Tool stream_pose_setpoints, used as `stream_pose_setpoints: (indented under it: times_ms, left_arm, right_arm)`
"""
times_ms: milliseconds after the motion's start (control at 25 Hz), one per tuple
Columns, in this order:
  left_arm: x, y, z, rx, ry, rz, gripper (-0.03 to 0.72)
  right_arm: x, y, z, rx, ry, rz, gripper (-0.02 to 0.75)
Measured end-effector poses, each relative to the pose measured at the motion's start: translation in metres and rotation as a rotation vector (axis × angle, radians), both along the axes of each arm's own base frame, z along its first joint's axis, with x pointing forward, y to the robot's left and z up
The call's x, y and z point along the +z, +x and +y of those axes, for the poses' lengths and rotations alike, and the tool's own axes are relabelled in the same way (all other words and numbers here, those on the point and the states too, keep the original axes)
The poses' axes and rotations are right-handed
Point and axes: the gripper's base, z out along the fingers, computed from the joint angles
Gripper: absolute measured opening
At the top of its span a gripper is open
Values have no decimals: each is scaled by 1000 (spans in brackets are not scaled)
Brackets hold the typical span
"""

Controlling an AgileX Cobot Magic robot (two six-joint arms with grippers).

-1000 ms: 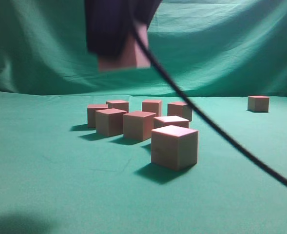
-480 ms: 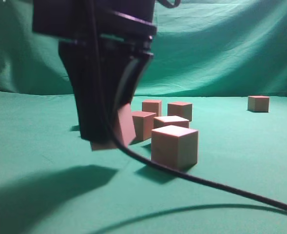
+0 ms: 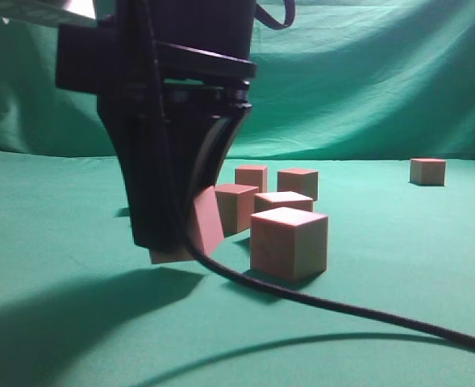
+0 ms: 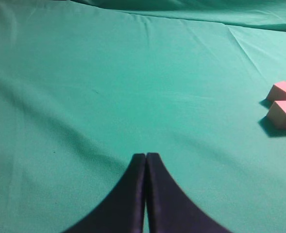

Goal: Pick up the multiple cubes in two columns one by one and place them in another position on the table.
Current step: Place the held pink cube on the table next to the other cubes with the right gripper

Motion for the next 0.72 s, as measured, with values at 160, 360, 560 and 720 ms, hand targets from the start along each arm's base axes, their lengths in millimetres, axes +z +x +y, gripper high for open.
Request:
stream_pose_setpoints:
  times_ms: [160, 360, 560, 720]
  left_arm:
    - [0, 0, 0, 0, 0, 0, 0]
    - [0, 0, 0, 0, 0, 0, 0]
    - [0, 0, 0, 0, 0, 0, 0]
    - [0, 0, 0, 0, 0, 0, 0]
  right_arm:
    - [0, 1, 1, 4, 13, -9, 258]
    - [0, 1, 2, 3, 27, -10, 258]
    - [-10, 1, 2, -8, -7, 19, 258]
    - [-9, 1, 3, -9, -2, 16, 258]
